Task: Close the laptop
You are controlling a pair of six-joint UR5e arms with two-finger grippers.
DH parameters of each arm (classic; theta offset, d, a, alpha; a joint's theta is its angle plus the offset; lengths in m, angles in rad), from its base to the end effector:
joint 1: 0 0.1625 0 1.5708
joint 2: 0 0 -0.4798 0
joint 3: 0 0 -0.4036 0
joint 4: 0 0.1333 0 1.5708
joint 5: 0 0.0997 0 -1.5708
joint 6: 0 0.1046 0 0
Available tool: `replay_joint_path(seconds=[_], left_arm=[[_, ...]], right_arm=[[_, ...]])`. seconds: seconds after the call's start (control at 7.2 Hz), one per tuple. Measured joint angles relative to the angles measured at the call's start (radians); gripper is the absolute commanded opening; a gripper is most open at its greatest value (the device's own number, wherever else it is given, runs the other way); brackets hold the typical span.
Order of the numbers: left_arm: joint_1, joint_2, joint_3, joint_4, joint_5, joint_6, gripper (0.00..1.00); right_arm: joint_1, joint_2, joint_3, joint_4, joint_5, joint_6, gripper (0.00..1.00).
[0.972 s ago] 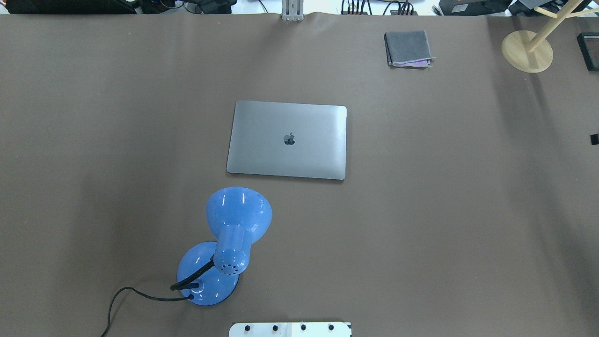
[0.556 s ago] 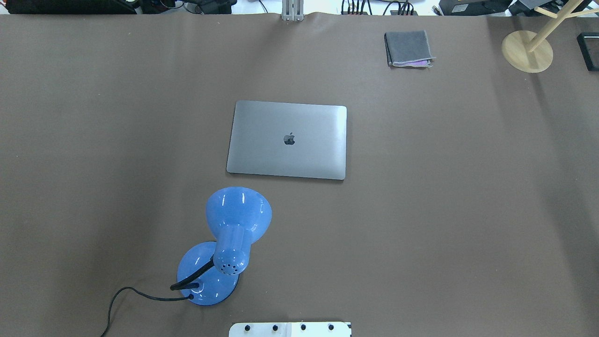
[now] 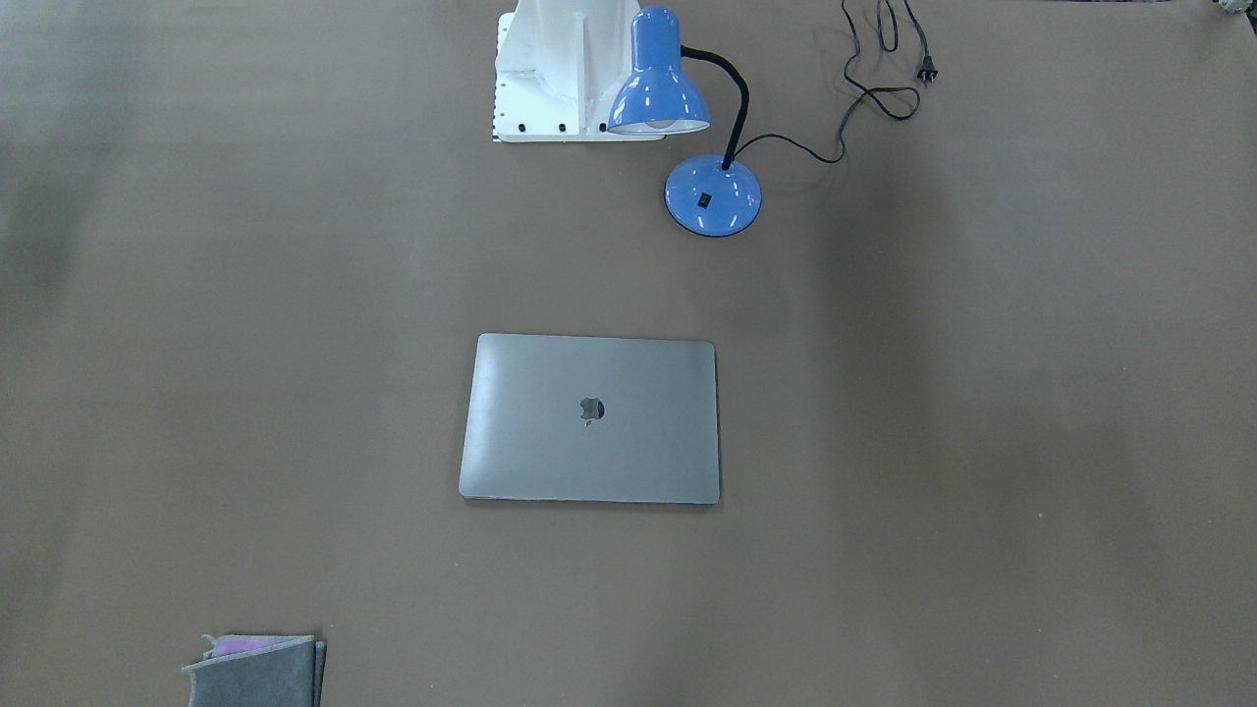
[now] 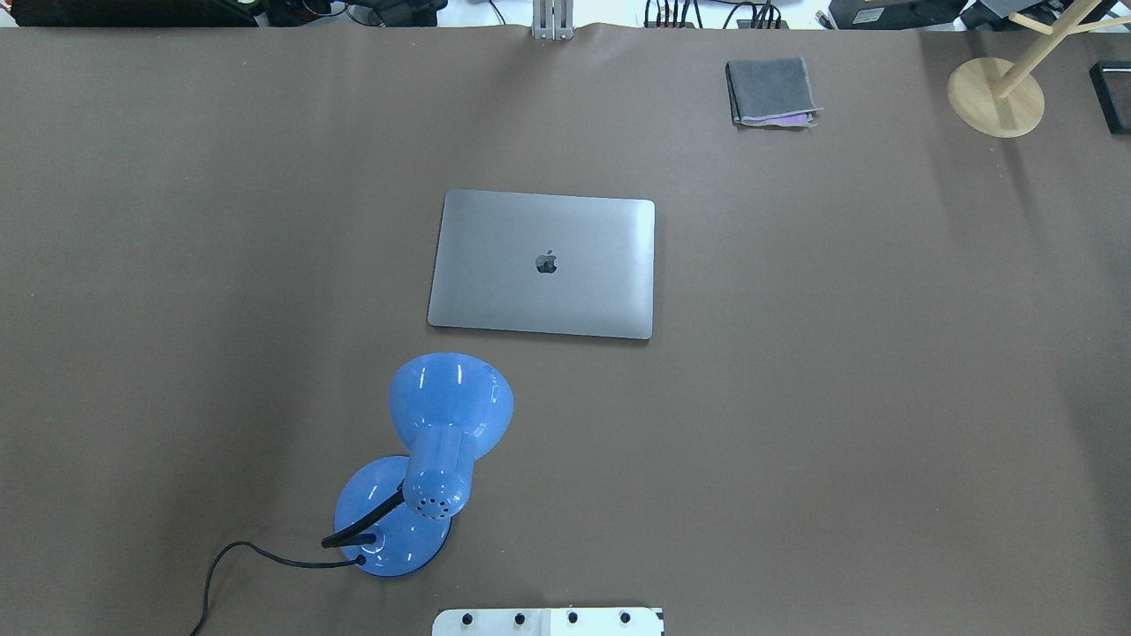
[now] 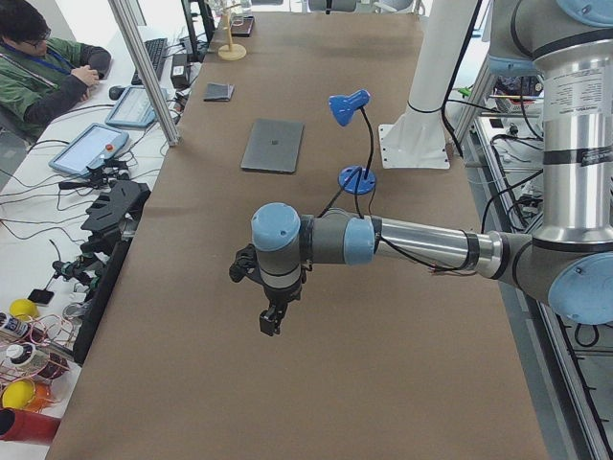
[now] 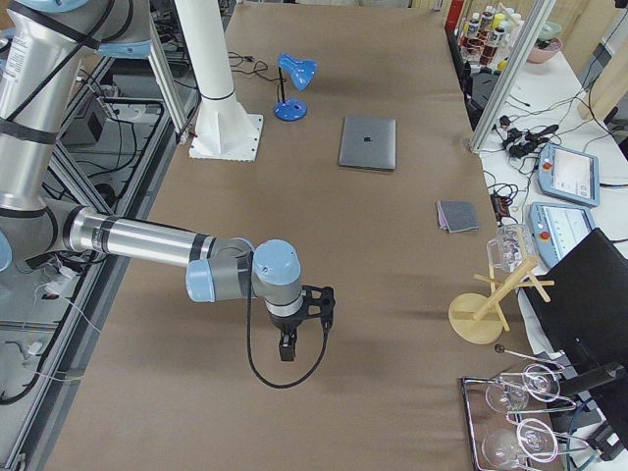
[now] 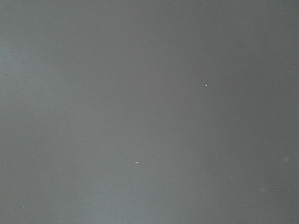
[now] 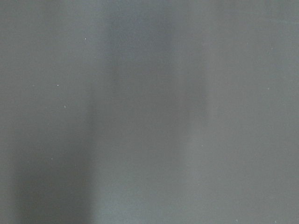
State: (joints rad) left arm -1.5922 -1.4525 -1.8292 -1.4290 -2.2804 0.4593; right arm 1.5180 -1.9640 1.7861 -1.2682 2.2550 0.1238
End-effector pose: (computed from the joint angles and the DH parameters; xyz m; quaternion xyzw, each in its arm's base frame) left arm -0.0746 -0.4411 0.6621 0.0819 0.3376 0.2034 0.9154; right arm 0.0501 -0.3255 0.7451 0.0289 -0.3387 0.0125 0.9404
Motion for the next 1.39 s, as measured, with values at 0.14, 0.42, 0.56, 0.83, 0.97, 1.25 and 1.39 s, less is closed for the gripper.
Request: replay_joint_path(seconds=[0.14,0.42,0.56,0.83,0.97,1.25,1.39], left_arm=[[-0.001,0.009,-0.010,0.000,-0.002,0.001,0.99],[-0.001,0.030,-0.018,-0.004,-0.004,0.001,0.99],[-0.002,0.036,-0.020,-0.008,-0.005,0.001,0.99],[-0.002,0.040,-0.021,-0.010,-0.005,0.001,0.99],[-0.001,0.040,-0.021,-0.010,-0.005,0.001,0.99],[0.000,0.040,-0.021,-0.010,-0.006,0.001,0.99],[0.000,0.040,-0.021,-0.010,-0.006,0.001,0.99]], right_arm=[[0.011,-0.011,-0.002,0.000,0.035,0.000,1.00],[0.012,-0.025,0.003,-0.007,0.055,-0.004,1.00],[-0.005,-0.024,0.017,-0.027,0.053,-0.005,1.00],[-0.026,-0.023,0.115,-0.184,0.044,-0.006,1.00],[-0.022,-0.024,0.164,-0.259,0.033,-0.006,1.00],[-0.017,-0.023,0.193,-0.307,0.023,-0.006,1.00],[-0.017,-0.021,0.196,-0.311,0.023,-0.005,1.00]])
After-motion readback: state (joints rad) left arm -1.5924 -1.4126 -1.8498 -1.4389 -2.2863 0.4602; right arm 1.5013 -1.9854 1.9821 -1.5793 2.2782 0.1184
